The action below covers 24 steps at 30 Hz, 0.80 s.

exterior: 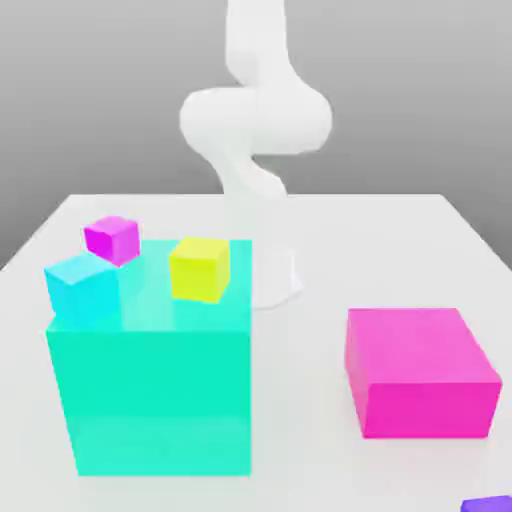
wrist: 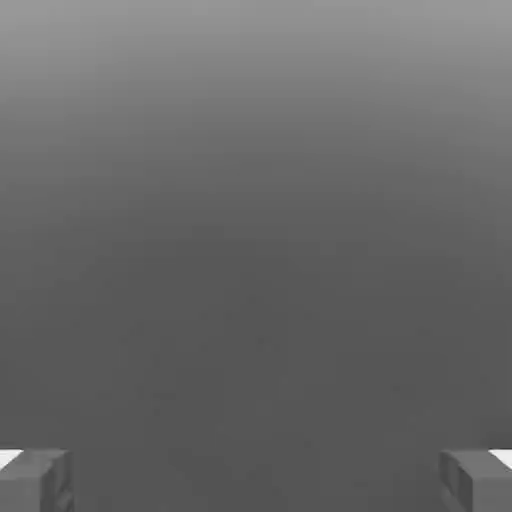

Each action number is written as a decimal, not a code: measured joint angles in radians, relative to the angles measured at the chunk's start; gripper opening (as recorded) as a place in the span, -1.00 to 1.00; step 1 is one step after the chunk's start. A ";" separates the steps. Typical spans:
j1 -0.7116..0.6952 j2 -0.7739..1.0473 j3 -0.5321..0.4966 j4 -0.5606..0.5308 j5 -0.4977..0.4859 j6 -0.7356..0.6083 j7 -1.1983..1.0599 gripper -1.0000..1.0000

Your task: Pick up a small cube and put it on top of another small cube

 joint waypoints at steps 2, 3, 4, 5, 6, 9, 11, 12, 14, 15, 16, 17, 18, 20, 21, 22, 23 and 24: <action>-0.012 0.077 0.035 0.015 -0.021 0.010 0.030 0.00; -0.017 0.114 0.052 0.022 -0.031 0.016 0.045 0.00; -0.021 0.150 0.068 0.030 -0.042 0.021 0.060 0.00; -0.025 0.186 0.084 0.037 -0.054 0.026 0.075 0.00; -0.029 0.223 0.099 0.044 -0.065 0.030 0.091 0.00; -0.037 0.331 0.144 0.065 -0.103 0.045 0.139 0.00; -0.037 0.404 0.168 0.080 -0.131 0.054 0.174 0.00; -0.036 0.441 0.179 0.087 -0.145 0.059 0.191 0.00; -0.033 0.514 0.200 0.101 -0.173 0.068 0.225 0.00; -0.029 0.550 0.208 0.109 -0.187 0.073 0.242 0.00; -0.025 0.587 0.217 0.116 -0.200 0.077 0.258 0.00; -0.017 0.623 0.224 0.123 -0.212 0.082 0.274 0.00; -0.010 0.659 0.229 0.130 -0.224 0.087 0.290 0.00; 0.010 0.731 0.235 0.144 -0.245 0.097 0.319 0.00; 0.019 0.766 0.236 0.151 -0.252 0.102 0.332 0.00; 0.026 0.802 0.240 0.158 -0.260 0.109 0.345 0.00; 0.034 0.837 0.241 0.165 -0.266 0.114 0.357 0.00; 0.039 0.871 0.246 0.172 -0.271 0.120 0.368 0.00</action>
